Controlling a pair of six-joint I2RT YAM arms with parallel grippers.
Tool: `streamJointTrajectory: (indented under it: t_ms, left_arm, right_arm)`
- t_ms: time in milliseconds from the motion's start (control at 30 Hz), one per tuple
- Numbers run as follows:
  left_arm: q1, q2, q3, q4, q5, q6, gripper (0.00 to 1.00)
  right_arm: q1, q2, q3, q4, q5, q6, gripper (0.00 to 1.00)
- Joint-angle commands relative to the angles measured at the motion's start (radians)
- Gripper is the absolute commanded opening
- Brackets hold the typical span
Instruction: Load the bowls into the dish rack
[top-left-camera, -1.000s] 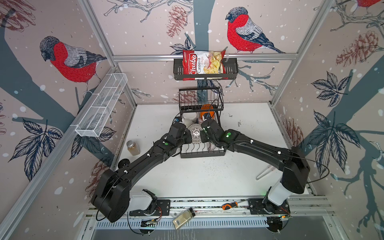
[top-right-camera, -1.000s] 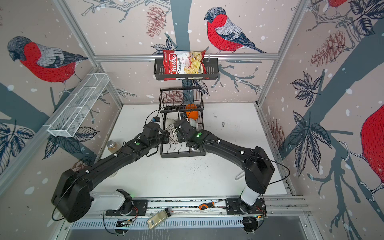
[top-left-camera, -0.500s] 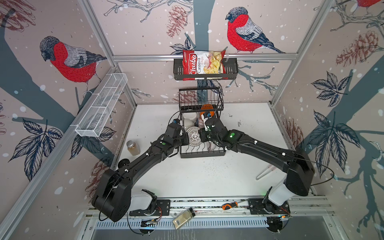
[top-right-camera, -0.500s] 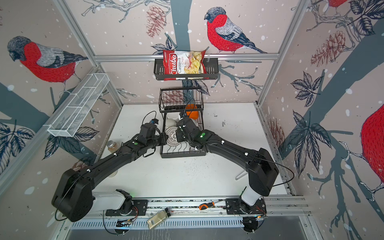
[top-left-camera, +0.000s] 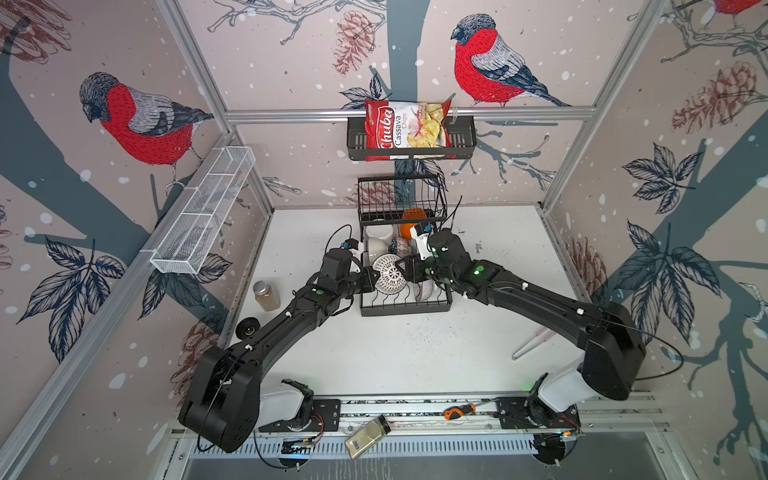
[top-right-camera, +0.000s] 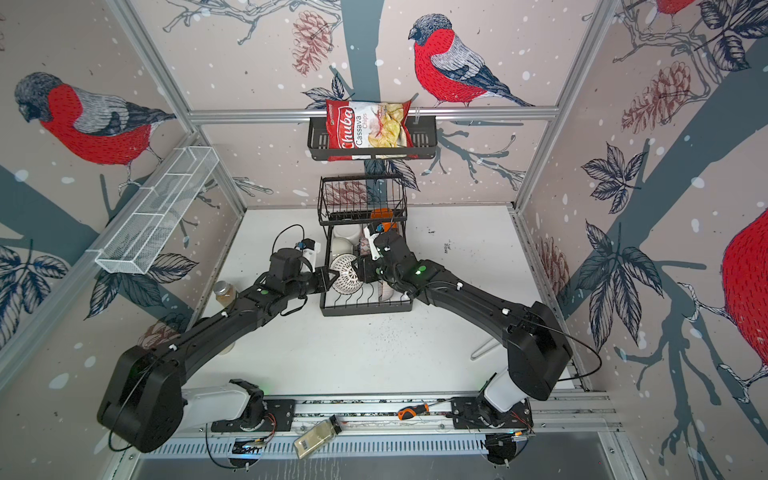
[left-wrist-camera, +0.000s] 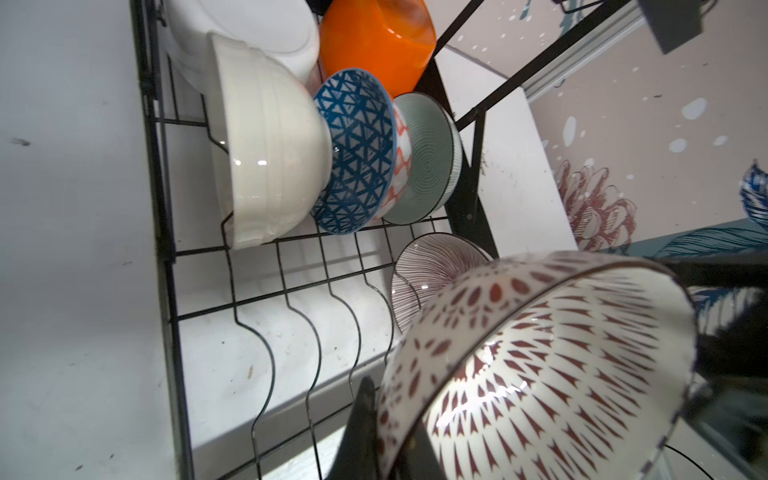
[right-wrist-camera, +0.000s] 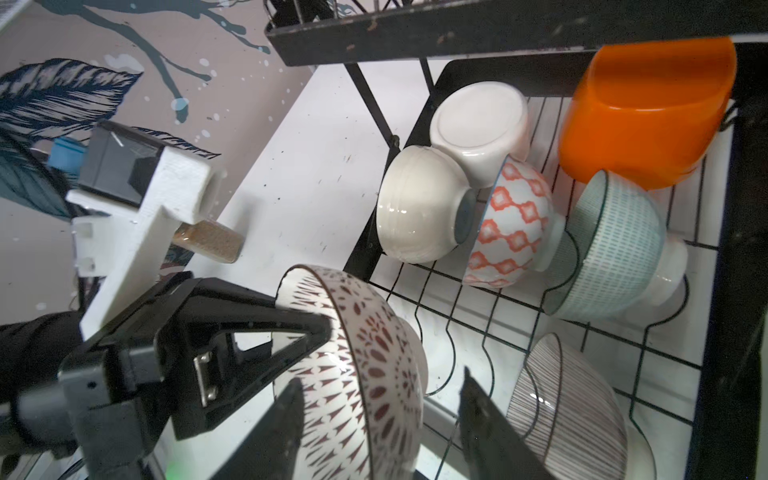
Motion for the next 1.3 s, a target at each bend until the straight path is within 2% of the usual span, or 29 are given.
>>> streamJointTrajectory:
  t_ms: [0,267,400,733,933,1100,1267]
  left_arm:
    - [0.019,-0.018,-0.013,0.143,0.115,-0.031,0.00]
    - [0.050,-0.057,-0.054,0.276,0.234,-0.068,0.00]
    - [0.055,-0.058,-0.059,0.326,0.281,-0.093,0.00]
    - [0.056,-0.051,-0.059,0.375,0.320,-0.112,0.00]
    - [0.057,-0.040,-0.059,0.390,0.330,-0.114,0.00]
    - [0.060,-0.025,-0.063,0.396,0.338,-0.118,0.00]
    - [0.063,-0.007,-0.065,0.415,0.361,-0.128,0.03]
  right_arm:
    - [-0.016,-0.030,-0.030,0.077,-0.124,-0.018,0.71]
    - [-0.036,-0.067,-0.078,0.139,-0.251,-0.030,0.87]
    - [-0.036,-0.061,-0.081,0.162,-0.298,-0.027,0.89]
    - [-0.037,-0.042,-0.081,0.192,-0.370,-0.018,0.89]
    - [-0.041,-0.040,-0.082,0.217,-0.409,-0.004,0.76]
    - [-0.044,-0.039,-0.077,0.219,-0.416,0.000,0.70]
    - [-0.044,-0.033,-0.071,0.217,-0.416,0.004,0.55]
